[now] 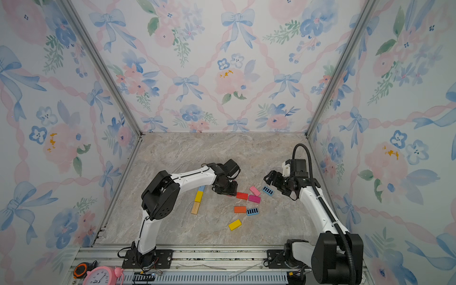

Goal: Assemble the number 7 with building blocks
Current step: Assemble the building block at the center of the board.

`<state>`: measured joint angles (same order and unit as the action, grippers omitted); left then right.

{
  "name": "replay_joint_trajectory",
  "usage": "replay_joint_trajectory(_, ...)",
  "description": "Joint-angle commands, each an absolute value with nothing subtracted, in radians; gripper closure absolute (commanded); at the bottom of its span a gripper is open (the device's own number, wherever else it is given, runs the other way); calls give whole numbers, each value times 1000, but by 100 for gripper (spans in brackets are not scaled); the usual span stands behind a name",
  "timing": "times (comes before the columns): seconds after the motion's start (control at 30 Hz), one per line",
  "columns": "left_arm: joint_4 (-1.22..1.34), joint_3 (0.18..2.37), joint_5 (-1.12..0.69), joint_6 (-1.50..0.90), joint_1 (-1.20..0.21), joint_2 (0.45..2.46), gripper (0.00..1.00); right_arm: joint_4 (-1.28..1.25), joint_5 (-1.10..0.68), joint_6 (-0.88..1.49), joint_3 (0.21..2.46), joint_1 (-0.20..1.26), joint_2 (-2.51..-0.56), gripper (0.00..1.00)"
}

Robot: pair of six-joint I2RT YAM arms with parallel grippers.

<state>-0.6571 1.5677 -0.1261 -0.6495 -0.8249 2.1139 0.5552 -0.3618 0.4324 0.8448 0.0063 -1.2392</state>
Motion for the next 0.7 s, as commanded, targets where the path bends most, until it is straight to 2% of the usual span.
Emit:
replay_joint_trajectory(0.0, -689, 1580, -129, -617, -822, 2085, 41, 673, -257, 374, 895, 36, -1299, 13)
replay_joint_trajectory(0.2, -688, 1576, -124, -586, -819, 2010, 34, 695, -182, 346, 932, 75, -1385, 13)
replay_joint_trajectory(0.37, -688, 1538, -125, -552, -799, 1888, 32, 781, -49, 291, 1022, 138, -1496, 12)
replay_joint_trajectory(0.67, -655, 1318, -181, -507, -645, 1568, 30, 822, 35, 245, 1111, 161, -1649, 15)
